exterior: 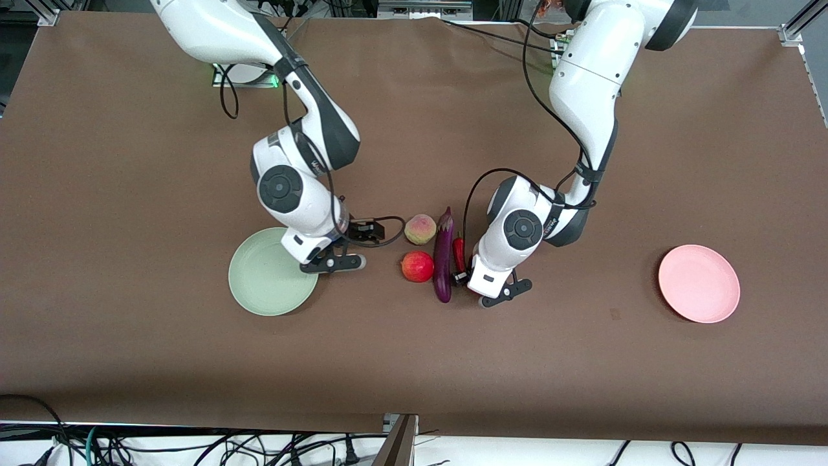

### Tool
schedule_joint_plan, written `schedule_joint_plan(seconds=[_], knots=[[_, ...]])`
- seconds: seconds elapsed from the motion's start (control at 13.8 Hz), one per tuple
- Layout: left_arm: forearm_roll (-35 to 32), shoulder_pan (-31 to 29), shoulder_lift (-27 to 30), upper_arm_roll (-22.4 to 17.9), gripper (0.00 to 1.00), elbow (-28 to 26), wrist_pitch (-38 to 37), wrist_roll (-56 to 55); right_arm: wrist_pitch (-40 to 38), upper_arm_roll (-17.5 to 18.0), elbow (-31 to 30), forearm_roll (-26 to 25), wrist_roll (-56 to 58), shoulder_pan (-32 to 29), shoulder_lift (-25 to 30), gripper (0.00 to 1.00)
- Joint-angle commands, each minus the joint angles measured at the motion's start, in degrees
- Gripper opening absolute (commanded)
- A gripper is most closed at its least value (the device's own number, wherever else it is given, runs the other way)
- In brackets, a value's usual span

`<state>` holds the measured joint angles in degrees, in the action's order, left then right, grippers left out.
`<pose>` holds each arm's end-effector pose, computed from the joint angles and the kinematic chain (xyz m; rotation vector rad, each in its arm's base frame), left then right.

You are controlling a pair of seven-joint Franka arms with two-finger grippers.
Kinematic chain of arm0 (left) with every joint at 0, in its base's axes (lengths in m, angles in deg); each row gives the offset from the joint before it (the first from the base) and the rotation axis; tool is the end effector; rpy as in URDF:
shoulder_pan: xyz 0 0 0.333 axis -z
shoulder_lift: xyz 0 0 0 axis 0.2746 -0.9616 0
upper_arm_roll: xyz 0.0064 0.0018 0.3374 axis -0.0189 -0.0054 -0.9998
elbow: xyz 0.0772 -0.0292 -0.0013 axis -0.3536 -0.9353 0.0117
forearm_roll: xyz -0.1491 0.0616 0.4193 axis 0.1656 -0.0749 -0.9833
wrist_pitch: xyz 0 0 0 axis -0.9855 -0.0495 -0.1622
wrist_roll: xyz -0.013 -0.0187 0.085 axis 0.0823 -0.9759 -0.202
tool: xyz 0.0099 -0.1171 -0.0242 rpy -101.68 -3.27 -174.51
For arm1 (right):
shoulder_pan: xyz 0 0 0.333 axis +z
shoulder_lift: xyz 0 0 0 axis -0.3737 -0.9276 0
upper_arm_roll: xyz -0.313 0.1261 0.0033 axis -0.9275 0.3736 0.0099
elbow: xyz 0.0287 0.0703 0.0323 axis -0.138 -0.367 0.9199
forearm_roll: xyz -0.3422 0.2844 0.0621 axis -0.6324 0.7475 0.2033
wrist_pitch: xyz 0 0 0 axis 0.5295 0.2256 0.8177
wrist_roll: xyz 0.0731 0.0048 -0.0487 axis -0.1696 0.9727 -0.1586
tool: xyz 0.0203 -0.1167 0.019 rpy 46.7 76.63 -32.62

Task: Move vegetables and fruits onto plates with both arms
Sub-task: 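Grasp the chili with the left gripper while the right gripper grasps the peach, then carry the chili to the pink plate while the right gripper lifts the peach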

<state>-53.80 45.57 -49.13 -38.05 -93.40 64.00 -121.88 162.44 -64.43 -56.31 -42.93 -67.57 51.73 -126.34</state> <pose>0.6953 -0.3813 0.1378 2.9013 0.6486 -0.0191 0.6560 0.4184 0.2676 -2.9599 -0.1125 0.0550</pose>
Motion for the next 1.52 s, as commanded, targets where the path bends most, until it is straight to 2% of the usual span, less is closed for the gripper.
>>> schedule_joint_plan(seconds=[0.0,0.14,0.36,0.51,0.72,0.87,1.08,1.16,1.3,1.45], knots=[[-2.4,0.7,-1.2,-0.8,0.0,1.9,0.0,1.4,2.5,-0.5,0.9,0.4,-0.5,1.6,-1.8,1.0],[-6.0,0.2,-0.6,-0.7,0.0,1.7,-0.1,3.7,4.6,-0.5,0.9,0.5,-0.5,2.8,-3.0,1.0],[-6.1,-2.4,2.4,-0.8,0.0,1.4,-3.8,8.3,7.6,-0.5,0.9,0.6,-0.5,4.9,-4.0,1.0],[-5.8,-5.8,5.8,-0.5,0.0,1.4,-10.2,15.2,9.4,-0.5,0.9,0.6,-0.5,6.2,-4.7,1.0],[-5.4,-9.9,12.4,-0.5,0.0,-0.9,-24.8,24.3,10.6,-0.5,0.9,0.5,-1.3,7.1,-5.5,1.0],[-5.4,-13.5,18.0,-0.5,0.0,-4.8,-28.6,32.7,11.0,-0.5,1.0,-0.1,-7.3,8.4,-6.1,1.0],[-5.4,-20.3,22.4,-0.5,0.0,-5.8,-35.9,43.6,13.4,-0.5,1.0,0.1,-8.9,9.4,-6.8,1.0],[-5.8,-22.0,24.7,-0.6,0.0,-7.6,-37.9,46.2,14.0,-0.5,0.9,0.1,-9.5,10.0,-7.0,1.0],[-7.2,-25.5,29.8,-0.7,0.0,-14.2,-37.4,53.6,14.3,-0.5,1.0,-0.1,-12.5,10.5,-7.8,1.0],[-9.1,-30.0,30.7,-0.6,0.0,-17.7,-34.1,60.1,16.4,-0.5,1.0,-0.1,-12.6,11.2,-8.5,1.0]])
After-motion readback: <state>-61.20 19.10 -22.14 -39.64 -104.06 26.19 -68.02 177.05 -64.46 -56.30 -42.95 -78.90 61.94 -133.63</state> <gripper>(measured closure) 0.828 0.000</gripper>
